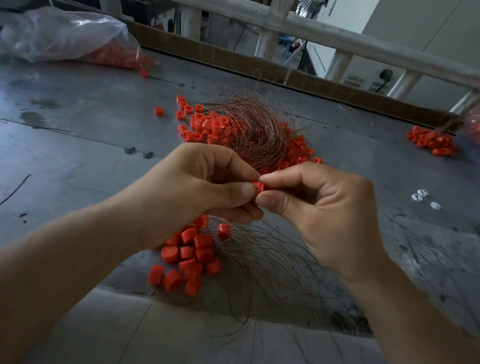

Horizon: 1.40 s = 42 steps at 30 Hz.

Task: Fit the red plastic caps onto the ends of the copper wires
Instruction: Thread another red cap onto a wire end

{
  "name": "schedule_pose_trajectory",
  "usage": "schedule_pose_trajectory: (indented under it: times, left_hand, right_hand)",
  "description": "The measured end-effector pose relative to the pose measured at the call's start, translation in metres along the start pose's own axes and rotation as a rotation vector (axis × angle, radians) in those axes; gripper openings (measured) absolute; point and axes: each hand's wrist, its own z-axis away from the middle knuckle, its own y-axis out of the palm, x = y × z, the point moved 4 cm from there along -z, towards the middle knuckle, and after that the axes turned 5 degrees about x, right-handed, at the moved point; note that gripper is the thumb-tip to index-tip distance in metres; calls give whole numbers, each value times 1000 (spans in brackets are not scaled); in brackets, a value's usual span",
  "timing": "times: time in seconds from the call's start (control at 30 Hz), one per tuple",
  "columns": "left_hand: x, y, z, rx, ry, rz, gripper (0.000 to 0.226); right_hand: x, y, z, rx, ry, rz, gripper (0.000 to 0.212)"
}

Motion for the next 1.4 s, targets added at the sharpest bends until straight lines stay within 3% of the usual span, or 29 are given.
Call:
schedule_pose_trajectory:
  times: [0.23,0.57,0.7,0.77,0.87,0.97,1.17,1.33,1.4]
  left_hand:
    - [0,2,1,22,-10,79,7]
    - [2,1,0,74,-17,74,9]
    - [2,-1,1,114,-20,112,13]
    - [3,-1,2,146,-31,127,21]
    - [4,-1,2,177,-47,138,38]
    - [0,2,3,182,16,137,40]
    - [-4,7,5,106,149,-115,56]
    - [-4,10,7,126,174,-134,69]
    - [-3,10,7,116,177,-151,67]
  right_hand:
    - [4,0,1,-40,-79,38,24]
    - [-1,1,-1,29,-30,-121,15]
    - [-2,2,-2,108,25,-166,27]
    - [-1,2,-3,177,9,-92,33]
    - [1,6,-4,269,-46,57,22]
    - [2,7,-4,243,-49,123,36]
    - [9,13,-1,238,-92,224,45]
    - [5,14,3,231,-78,262,12]
    - [6,16,4,226,-84,279,10]
